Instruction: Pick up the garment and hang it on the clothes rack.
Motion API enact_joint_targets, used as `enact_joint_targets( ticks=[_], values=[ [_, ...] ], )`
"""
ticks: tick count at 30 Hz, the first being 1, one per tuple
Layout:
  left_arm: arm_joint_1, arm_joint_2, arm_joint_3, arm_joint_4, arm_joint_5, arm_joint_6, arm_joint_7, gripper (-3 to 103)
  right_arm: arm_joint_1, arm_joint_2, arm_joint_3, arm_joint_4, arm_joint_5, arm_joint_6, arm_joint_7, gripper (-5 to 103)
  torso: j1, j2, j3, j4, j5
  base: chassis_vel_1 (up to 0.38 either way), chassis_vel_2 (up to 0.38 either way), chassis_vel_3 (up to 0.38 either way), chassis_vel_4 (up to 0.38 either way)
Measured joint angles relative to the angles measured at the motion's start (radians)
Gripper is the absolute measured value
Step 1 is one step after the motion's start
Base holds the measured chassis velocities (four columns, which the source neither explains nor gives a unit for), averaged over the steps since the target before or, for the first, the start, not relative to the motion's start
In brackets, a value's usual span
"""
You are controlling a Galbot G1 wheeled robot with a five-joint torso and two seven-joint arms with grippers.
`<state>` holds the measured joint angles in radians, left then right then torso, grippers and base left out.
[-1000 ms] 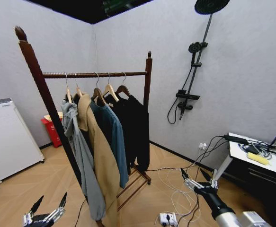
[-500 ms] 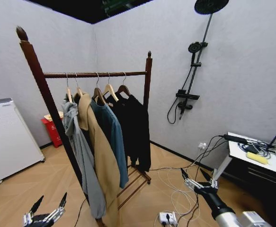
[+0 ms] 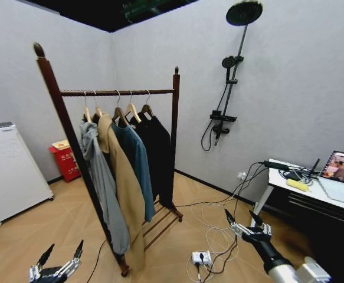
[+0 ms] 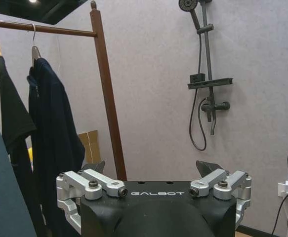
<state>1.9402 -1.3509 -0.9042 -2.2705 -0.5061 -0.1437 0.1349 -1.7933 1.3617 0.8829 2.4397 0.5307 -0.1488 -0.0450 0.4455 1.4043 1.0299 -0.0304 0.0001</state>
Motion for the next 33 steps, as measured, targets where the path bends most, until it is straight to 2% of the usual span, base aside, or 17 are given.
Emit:
enact_joint_targets(
  ticks=[33],
  values=[
    [0.000, 0.000, 0.000, 0.000, 0.000, 0.000, 0.000, 100, 0.000, 0.000, 0.000, 0.000, 0.000, 0.000, 0.000, 100, -0.001, 0.000, 0.000, -0.0001, 0.0000, -0.101, -0.104, -0.102, -0.101]
  ],
)
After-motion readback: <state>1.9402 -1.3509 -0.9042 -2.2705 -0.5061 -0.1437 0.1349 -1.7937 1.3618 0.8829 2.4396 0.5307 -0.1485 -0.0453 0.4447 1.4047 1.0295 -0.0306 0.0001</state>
